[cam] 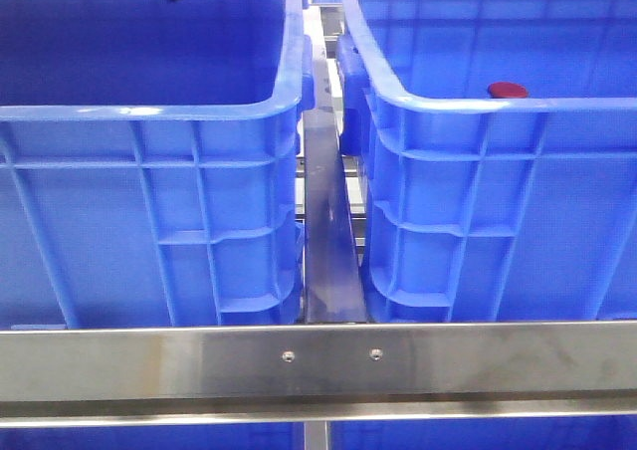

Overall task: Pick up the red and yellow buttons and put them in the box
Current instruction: 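Lift the yellow button out of the bin with the left gripper, then grasp the yellow button with the right gripper and release the left gripper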

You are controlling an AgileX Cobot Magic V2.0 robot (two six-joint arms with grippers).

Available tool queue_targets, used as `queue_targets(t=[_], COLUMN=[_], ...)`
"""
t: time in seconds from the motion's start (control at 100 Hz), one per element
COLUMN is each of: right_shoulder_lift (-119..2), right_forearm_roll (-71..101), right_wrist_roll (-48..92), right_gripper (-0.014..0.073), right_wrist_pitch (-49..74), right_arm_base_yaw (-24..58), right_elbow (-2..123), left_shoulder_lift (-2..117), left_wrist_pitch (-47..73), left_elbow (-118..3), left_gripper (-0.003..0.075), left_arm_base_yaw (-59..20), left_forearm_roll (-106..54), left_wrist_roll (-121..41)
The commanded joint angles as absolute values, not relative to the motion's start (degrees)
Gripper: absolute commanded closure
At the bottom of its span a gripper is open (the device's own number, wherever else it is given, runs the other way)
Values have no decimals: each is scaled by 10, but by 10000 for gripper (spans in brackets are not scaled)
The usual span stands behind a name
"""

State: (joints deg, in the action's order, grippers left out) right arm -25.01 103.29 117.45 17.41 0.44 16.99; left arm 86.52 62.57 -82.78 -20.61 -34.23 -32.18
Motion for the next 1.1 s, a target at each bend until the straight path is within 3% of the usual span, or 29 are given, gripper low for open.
queue_targets(t=[0.0, 0.31, 0.62, 0.72, 0.86, 0.93, 0.98, 1.09], right_shoulder_lift=[-251, -251, -252, -256, -273, -287, -301, -335], right_forearm_roll=[1099, 1099, 1099, 1099, 1099, 1099, 1099, 1099], right_wrist_roll=[1176, 1176, 1176, 1176, 1157, 1108, 1076, 1020], right_gripper=[664, 664, 643, 517, 118, -20, -65, -61], right_wrist_pitch=[186, 186, 176, 171, 169, 165, 166, 187], right_arm_base_yaw=[2, 2, 2, 2, 2, 2, 2, 2], right_elbow=[187, 187, 187, 188, 194, 207, 218, 249], left_shoulder_lift=[840, 842, 842, 842, 842, 842, 842, 842], left_wrist_pitch=[616, 619, 619, 619, 619, 619, 619, 619], left_elbow=[-845, -845, -845, -845, -845, -845, -845, -845], left_gripper=[617, 617, 617, 617, 617, 617, 617, 617], left_arm_base_yaw=[-242, -343, -349, -349, -349, -349, -349, -349], left_forearm_roll=[-380, -381, -381, -381, -381, -381, -381, -381], left_wrist_roll=[-332, -339, -340, -340, -340, -340, -340, -340])
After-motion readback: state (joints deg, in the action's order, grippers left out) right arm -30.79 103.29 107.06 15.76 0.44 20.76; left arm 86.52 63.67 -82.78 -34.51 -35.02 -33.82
